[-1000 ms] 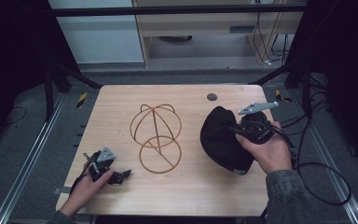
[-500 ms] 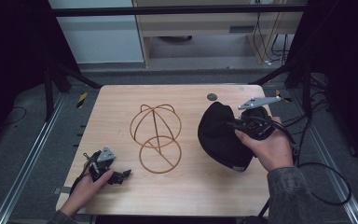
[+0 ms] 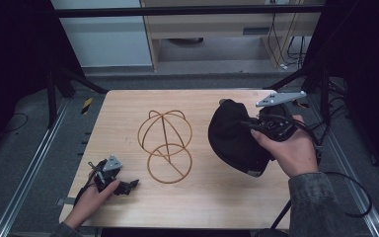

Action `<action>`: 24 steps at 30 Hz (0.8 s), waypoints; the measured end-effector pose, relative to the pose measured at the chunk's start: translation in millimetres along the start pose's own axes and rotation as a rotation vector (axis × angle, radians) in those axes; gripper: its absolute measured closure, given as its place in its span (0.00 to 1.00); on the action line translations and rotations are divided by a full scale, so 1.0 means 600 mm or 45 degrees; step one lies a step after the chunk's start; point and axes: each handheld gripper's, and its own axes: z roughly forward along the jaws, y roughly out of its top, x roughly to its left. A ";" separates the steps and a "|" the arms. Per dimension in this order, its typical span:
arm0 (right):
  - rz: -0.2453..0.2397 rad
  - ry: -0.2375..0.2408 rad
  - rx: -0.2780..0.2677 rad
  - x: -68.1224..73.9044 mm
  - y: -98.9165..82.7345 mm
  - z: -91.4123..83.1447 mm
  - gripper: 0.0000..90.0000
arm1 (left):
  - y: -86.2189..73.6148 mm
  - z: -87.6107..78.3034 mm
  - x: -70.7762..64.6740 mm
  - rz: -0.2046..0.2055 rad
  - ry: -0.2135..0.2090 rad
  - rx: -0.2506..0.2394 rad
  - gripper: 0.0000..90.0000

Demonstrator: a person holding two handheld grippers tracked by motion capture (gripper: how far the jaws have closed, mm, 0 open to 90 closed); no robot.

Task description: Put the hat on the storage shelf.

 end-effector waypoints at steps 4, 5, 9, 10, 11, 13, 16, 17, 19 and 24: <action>-0.002 0.001 -0.008 0.001 0.001 -0.006 0.86 | 0.000 0.000 0.000 0.000 0.000 0.000 0.00; -0.003 0.001 -0.009 0.001 0.001 -0.007 0.86 | 0.000 0.000 0.000 0.000 0.000 0.000 0.00; -0.001 0.000 -0.018 0.002 0.005 -0.012 0.86 | 0.000 0.000 0.000 0.001 0.000 0.000 0.00; 0.002 0.001 -0.018 0.004 0.006 -0.013 0.86 | 0.000 0.000 0.000 0.000 -0.001 0.000 0.00; -0.006 0.000 -0.020 0.004 0.008 -0.014 0.86 | 0.000 0.000 0.000 0.001 0.000 0.000 0.00; -0.008 0.001 -0.022 0.005 0.013 -0.017 0.86 | 0.000 0.000 0.000 0.001 -0.001 0.000 0.00; -0.018 0.003 -0.036 0.007 0.022 -0.020 0.86 | 0.000 0.000 0.000 0.001 -0.001 0.000 0.00; -0.018 0.005 -0.039 0.009 0.025 -0.021 0.86 | 0.000 0.000 0.000 0.001 -0.001 0.000 0.00; -0.027 0.008 -0.047 0.012 0.032 -0.023 0.86 | 0.000 0.000 0.000 0.001 -0.001 0.000 0.00; -0.037 0.015 -0.070 0.018 0.052 -0.030 0.86 | 0.000 0.000 0.001 0.004 -0.003 0.001 0.00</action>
